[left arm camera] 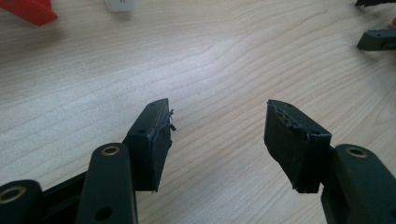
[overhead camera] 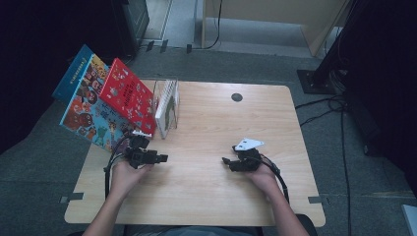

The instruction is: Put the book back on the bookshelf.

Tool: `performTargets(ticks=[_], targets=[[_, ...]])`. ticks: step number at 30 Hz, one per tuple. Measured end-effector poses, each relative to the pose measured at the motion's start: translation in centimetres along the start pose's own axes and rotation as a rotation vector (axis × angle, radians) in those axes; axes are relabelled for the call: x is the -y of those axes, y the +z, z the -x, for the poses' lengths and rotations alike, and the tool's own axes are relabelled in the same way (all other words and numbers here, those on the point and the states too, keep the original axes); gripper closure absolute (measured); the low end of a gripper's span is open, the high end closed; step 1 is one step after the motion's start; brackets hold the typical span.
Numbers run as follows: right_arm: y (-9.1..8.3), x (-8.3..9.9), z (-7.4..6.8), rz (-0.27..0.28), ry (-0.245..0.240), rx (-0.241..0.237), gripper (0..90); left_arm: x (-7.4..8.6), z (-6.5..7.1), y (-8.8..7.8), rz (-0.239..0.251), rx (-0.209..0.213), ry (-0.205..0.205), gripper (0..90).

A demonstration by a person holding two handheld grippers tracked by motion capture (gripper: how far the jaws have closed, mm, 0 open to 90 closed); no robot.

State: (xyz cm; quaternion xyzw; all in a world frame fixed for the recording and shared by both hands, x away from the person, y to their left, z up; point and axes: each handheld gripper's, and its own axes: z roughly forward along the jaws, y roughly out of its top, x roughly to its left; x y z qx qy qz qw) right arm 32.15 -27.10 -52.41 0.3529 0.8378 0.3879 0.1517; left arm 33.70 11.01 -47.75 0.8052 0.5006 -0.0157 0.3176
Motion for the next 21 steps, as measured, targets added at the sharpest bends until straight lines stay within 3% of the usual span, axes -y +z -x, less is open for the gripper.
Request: performTargets(ticks=[7,13,19,21], targets=[[0.0,0.0,-0.1,-0.003,-0.002,-0.004,31.3,0.7,-0.4,0.7,-0.008,-0.013,0.013,40.5],[0.0,0.0,-0.2,-0.008,-0.004,-0.005,28.7,1.4,-0.6,1.1,0.007,0.014,0.010,39.9],[0.1,0.0,-0.2,-0.009,-0.010,-0.009,25.8,1.8,-0.6,1.1,0.026,0.013,0.043,38.2],[0.1,0.0,-0.3,-0.010,-0.010,-0.007,25.5,1.8,-0.6,1.2,0.036,0.017,0.037,37.5]])
